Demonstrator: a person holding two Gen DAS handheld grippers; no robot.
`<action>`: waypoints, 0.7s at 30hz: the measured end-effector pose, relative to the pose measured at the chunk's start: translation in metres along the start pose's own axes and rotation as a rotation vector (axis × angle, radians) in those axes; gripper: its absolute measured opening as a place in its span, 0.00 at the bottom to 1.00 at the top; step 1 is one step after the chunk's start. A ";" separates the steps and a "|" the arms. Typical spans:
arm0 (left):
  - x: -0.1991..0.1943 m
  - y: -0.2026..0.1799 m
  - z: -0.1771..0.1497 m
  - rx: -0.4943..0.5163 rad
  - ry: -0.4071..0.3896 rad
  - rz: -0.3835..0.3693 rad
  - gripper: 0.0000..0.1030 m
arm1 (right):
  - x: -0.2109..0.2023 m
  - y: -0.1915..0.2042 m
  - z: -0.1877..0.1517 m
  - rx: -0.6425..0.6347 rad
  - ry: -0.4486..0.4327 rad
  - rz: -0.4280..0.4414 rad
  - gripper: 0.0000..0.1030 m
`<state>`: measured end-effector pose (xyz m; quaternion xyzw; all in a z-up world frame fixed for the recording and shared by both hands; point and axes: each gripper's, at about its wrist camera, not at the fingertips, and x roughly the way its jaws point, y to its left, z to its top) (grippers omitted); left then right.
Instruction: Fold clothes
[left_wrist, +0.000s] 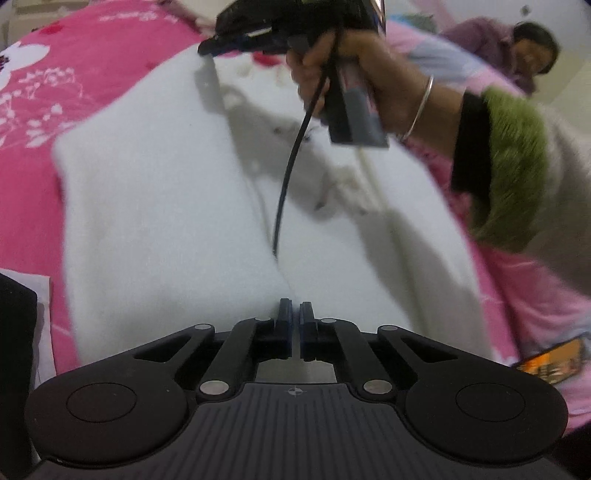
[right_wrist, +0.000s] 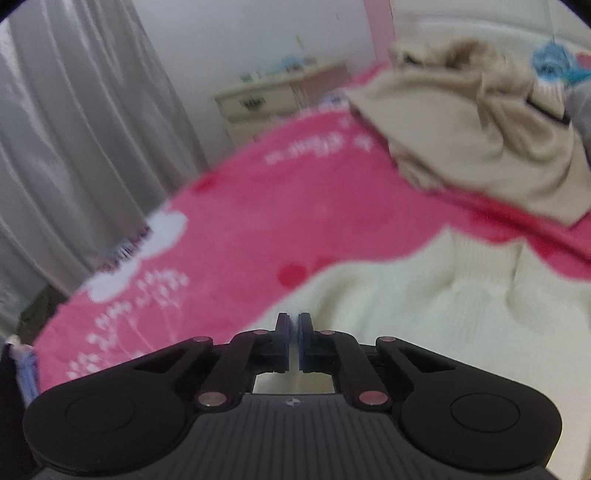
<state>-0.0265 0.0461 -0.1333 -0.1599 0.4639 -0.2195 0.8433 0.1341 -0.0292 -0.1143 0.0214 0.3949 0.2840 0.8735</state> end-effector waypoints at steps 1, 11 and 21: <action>-0.002 0.000 -0.001 -0.008 -0.006 -0.021 0.01 | -0.008 0.000 0.000 -0.006 -0.020 0.002 0.05; 0.030 0.004 -0.013 -0.017 0.015 -0.010 0.03 | 0.024 -0.006 -0.023 -0.066 0.033 -0.154 0.05; 0.028 0.014 -0.025 -0.114 -0.022 -0.115 0.21 | -0.038 0.036 -0.019 -0.202 -0.002 0.044 0.07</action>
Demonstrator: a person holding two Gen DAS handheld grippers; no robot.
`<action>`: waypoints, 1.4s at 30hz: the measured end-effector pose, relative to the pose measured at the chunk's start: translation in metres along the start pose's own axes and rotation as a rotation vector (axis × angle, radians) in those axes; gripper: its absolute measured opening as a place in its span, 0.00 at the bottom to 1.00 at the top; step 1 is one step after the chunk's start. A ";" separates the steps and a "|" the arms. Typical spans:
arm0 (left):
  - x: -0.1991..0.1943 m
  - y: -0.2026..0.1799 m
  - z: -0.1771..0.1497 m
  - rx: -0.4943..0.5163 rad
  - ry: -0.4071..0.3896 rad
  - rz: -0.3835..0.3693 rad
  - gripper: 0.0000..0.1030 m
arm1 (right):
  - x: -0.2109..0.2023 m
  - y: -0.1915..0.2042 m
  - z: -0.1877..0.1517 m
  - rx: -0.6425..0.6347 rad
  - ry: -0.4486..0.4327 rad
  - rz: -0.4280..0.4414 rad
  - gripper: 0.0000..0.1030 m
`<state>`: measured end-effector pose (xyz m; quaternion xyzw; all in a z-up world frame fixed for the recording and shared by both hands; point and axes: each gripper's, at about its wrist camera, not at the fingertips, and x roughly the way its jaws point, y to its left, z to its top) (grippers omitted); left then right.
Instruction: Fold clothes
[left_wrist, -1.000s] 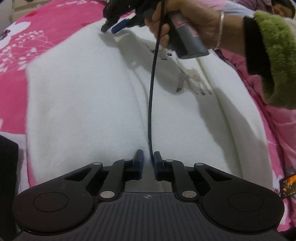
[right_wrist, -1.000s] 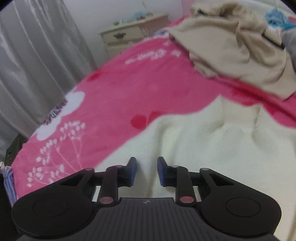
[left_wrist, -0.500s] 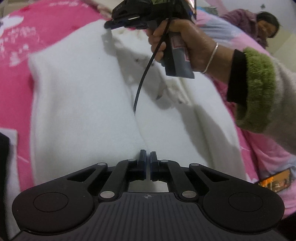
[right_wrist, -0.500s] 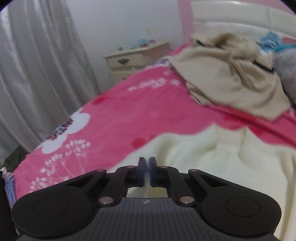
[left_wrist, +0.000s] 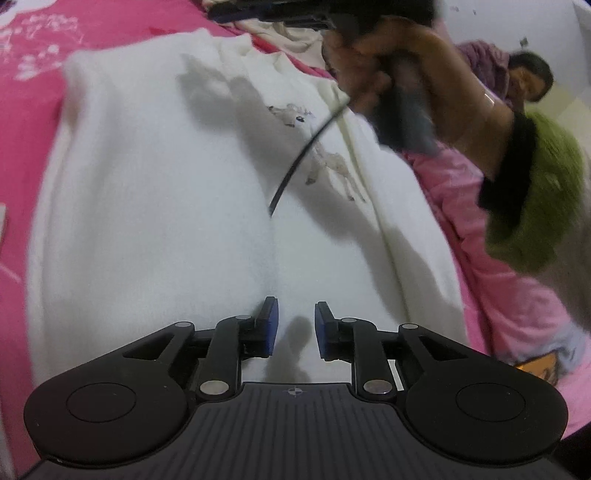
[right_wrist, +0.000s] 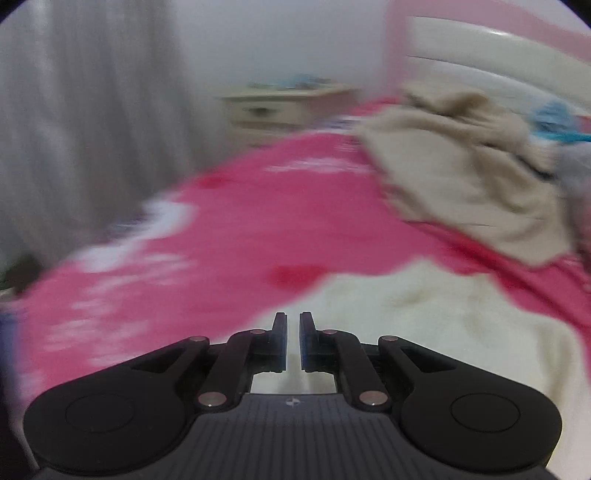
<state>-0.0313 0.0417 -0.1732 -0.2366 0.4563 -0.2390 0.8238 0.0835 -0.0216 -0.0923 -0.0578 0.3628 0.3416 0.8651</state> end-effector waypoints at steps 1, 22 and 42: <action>0.000 0.001 -0.001 -0.016 -0.006 -0.010 0.22 | -0.003 0.011 -0.005 -0.032 0.016 0.071 0.07; -0.130 0.063 0.004 -0.293 -0.178 -0.174 0.45 | 0.055 0.093 -0.032 -0.300 0.284 0.190 0.09; -0.153 0.088 -0.053 -0.374 -0.063 -0.118 0.48 | 0.013 0.131 -0.069 -0.379 0.377 0.288 0.22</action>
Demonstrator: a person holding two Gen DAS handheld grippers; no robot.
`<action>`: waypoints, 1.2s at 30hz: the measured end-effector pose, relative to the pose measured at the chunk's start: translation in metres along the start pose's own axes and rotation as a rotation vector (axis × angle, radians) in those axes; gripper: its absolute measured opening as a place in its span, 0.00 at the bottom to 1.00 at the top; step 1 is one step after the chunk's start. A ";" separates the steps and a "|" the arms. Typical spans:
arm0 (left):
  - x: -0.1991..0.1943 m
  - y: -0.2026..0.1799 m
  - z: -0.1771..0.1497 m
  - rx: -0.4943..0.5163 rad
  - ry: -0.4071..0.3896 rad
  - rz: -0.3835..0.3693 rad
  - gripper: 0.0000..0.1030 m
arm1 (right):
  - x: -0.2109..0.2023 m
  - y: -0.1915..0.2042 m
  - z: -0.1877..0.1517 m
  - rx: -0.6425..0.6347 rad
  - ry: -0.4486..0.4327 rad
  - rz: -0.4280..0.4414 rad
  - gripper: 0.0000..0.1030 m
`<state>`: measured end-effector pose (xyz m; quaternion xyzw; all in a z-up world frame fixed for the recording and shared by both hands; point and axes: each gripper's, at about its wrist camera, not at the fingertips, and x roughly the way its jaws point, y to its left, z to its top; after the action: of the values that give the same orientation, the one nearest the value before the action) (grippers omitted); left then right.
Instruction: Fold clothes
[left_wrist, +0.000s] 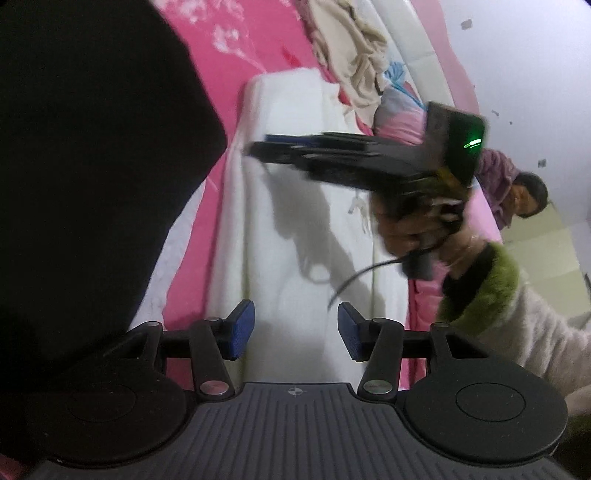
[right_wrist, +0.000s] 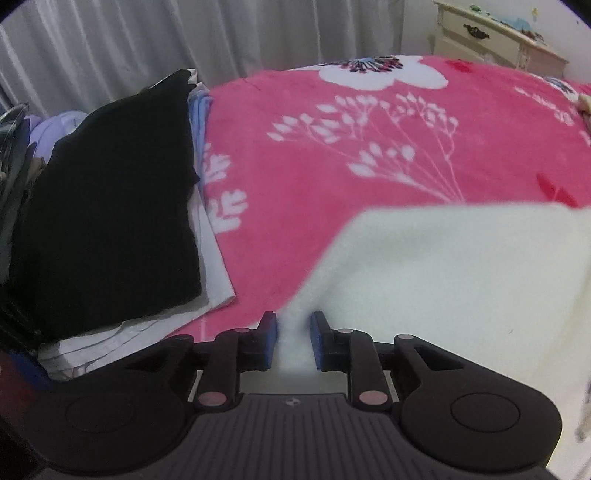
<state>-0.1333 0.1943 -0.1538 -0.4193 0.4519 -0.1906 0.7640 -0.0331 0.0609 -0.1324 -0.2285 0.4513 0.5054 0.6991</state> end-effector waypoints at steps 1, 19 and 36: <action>-0.003 -0.002 0.001 0.016 -0.003 0.006 0.48 | -0.011 0.000 0.004 0.004 0.003 0.009 0.22; 0.059 -0.044 -0.015 0.396 0.242 0.213 0.41 | -0.054 0.085 -0.163 0.238 0.067 0.140 0.16; 0.168 -0.108 0.145 0.485 -0.015 0.386 0.47 | -0.084 -0.136 -0.086 0.475 -0.234 -0.264 0.19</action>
<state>0.0871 0.0873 -0.1202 -0.1325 0.4589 -0.1410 0.8672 0.0498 -0.1008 -0.1204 -0.0555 0.4396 0.3133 0.8400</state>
